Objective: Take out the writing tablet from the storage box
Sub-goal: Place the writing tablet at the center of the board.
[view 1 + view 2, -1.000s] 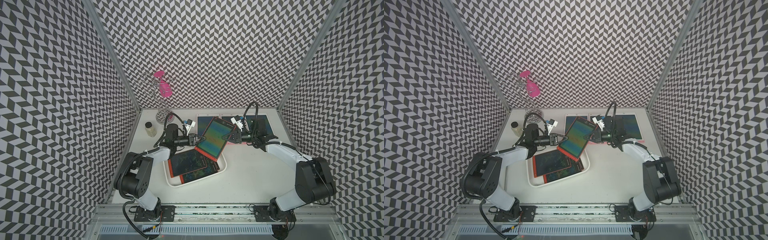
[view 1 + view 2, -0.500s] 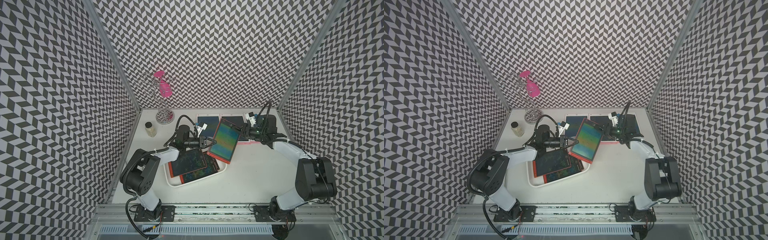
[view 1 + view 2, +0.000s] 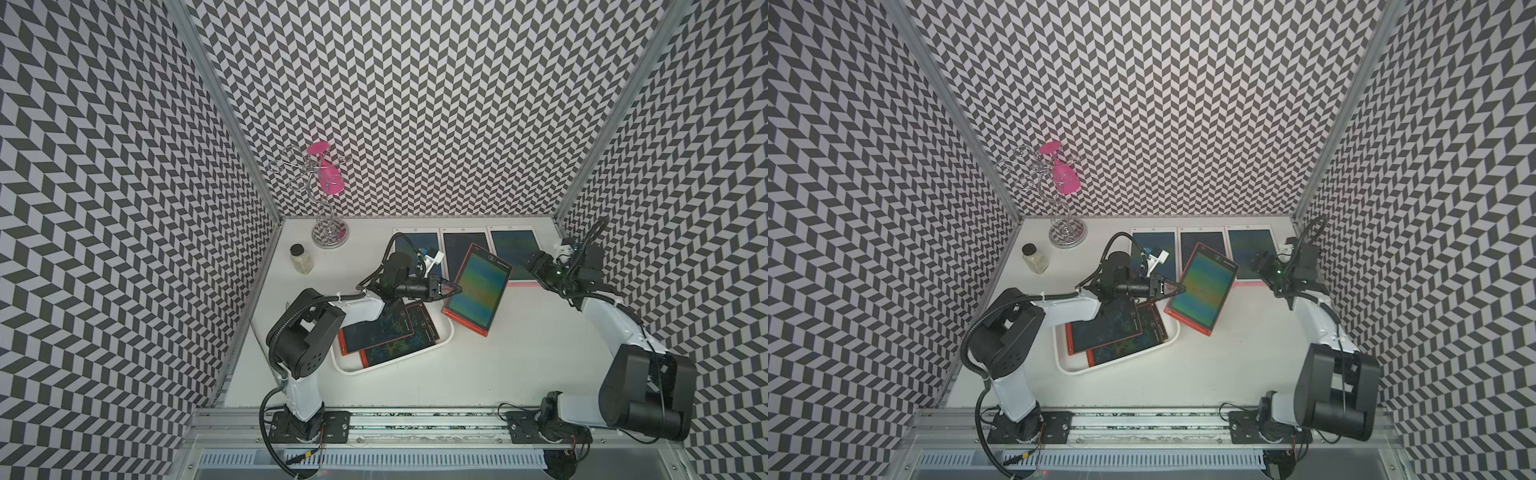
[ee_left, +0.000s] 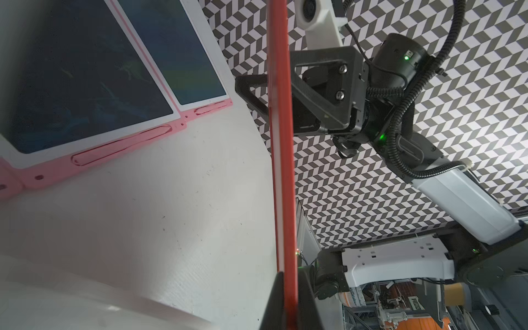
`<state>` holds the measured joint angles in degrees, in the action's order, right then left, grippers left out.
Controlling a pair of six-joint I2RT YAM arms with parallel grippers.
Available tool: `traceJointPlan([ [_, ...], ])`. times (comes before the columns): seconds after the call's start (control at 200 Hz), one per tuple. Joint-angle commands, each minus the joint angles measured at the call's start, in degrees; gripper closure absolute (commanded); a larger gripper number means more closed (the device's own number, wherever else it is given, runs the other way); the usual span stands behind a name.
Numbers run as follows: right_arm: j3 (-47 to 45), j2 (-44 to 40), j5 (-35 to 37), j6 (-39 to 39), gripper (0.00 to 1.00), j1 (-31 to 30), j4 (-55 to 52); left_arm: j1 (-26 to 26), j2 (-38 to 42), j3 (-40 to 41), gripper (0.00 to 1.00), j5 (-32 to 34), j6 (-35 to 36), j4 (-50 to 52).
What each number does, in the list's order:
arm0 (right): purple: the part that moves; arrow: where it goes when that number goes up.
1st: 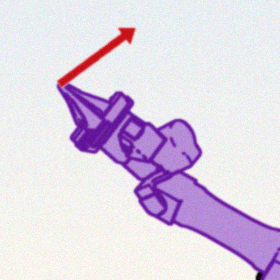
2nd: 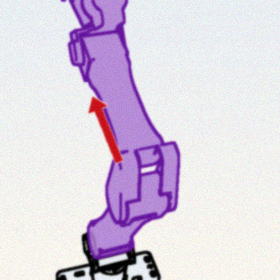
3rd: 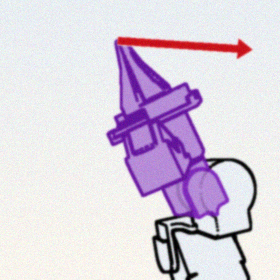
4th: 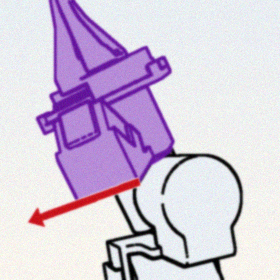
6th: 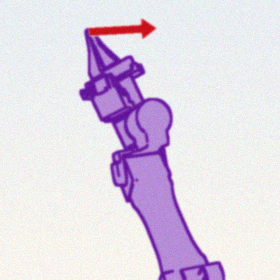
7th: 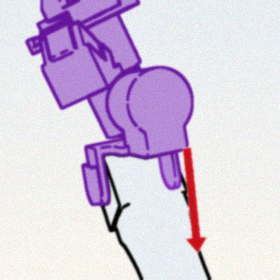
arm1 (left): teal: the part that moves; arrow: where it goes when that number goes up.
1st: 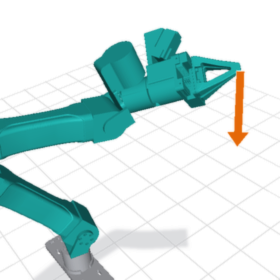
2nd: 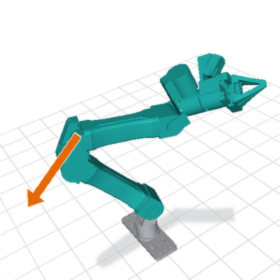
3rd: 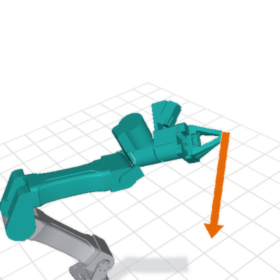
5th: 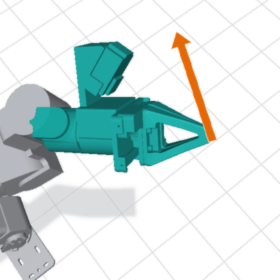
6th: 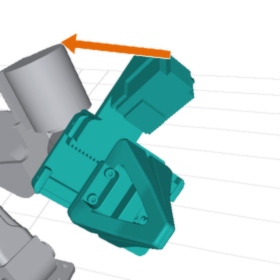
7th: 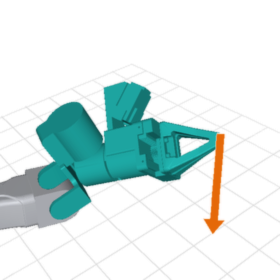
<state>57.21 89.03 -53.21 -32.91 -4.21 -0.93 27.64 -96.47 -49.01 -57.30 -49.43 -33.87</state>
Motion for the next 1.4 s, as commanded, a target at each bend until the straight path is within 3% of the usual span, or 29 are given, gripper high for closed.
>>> traceJointPlan([
  [0.0, -0.77, -2.69, 6.29, 1.70, 0.35, 1.99, -2.36, 3.17, -1.63, -3.54, 1.00, 2.27, -2.97, -3.32],
  [0.381, -6.57, -11.86, 26.56, 2.47, 0.32, 16.60, -9.97, 10.75, -7.98, -9.85, 1.00, 6.77, -6.88, -5.25],
  [0.636, -6.68, -13.34, 24.61, 4.07, 0.31, 23.37, -11.35, 15.20, -12.18, -13.15, 1.00, 10.65, -9.16, -7.36],
  [0.776, -5.10, -15.44, 24.78, 4.81, 0.31, 24.07, -14.22, 19.07, -14.17, -17.42, 1.00, 18.33, -7.53, -2.85],
  [0.921, -2.82, -18.36, 25.67, 6.33, 0.31, 24.51, -19.18, 22.43, -18.74, -19.61, 1.00, 24.94, -10.56, -5.50],
  [1.167, -0.85, -21.19, 30.27, 6.65, 0.31, 24.55, -22.72, 27.07, -28.53, -24.83, 1.00, 28.28, -15.46, -10.84],
  [1.397, -1.31, -22.95, 22.36, 5.43, 0.31, 24.73, -23.79, 30.48, -32.63, -28.29, 1.00, 32.79, -17.47, -11.34],
])
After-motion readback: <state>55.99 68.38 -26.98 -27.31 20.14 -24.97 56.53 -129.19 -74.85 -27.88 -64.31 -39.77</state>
